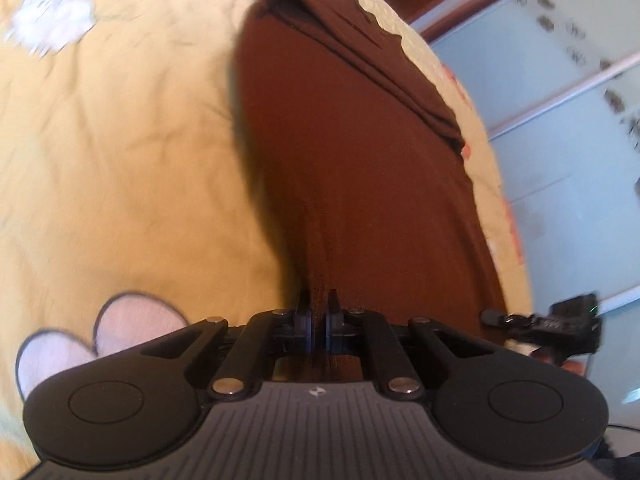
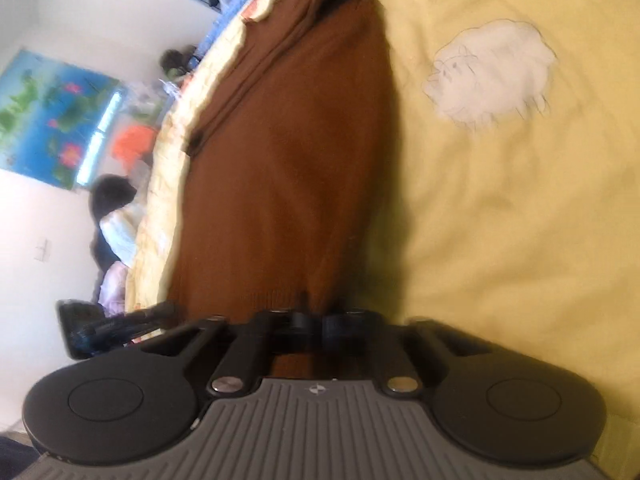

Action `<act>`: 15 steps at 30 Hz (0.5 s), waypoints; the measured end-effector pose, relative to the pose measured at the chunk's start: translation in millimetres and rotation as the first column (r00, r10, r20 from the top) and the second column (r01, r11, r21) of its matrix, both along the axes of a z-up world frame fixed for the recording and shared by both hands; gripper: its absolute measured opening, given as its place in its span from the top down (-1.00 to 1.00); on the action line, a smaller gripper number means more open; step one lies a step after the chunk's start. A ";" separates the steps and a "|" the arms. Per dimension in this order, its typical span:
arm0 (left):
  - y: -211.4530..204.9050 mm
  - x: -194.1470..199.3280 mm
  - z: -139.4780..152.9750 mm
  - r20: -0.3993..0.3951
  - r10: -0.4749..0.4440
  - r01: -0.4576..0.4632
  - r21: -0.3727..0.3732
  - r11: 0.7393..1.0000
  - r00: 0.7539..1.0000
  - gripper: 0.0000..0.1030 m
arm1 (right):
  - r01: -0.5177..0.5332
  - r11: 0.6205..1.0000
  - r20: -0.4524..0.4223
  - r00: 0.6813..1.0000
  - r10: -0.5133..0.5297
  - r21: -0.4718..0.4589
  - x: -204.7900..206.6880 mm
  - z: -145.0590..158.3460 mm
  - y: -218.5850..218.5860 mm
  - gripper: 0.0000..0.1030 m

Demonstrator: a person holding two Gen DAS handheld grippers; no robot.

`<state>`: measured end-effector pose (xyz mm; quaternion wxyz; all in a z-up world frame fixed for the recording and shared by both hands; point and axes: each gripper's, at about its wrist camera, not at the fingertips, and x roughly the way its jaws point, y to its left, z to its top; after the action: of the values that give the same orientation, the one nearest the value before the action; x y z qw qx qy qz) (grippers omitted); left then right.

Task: Fold small clothes

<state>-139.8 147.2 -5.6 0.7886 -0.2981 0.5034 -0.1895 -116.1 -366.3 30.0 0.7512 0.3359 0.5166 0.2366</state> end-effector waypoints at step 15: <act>7.1 99.0 83.8 0.300 0.033 -0.011 -0.075 0.997 0.953 0.90 | 0.085 0.974 0.214 0.968 -0.130 0.208 82.3 52.9 -14.2 0.76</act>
<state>-40.8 154.3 78.2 0.8468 -0.2998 0.3667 -0.2422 -33.8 -380.6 83.0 0.7799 0.4072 0.3825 0.2821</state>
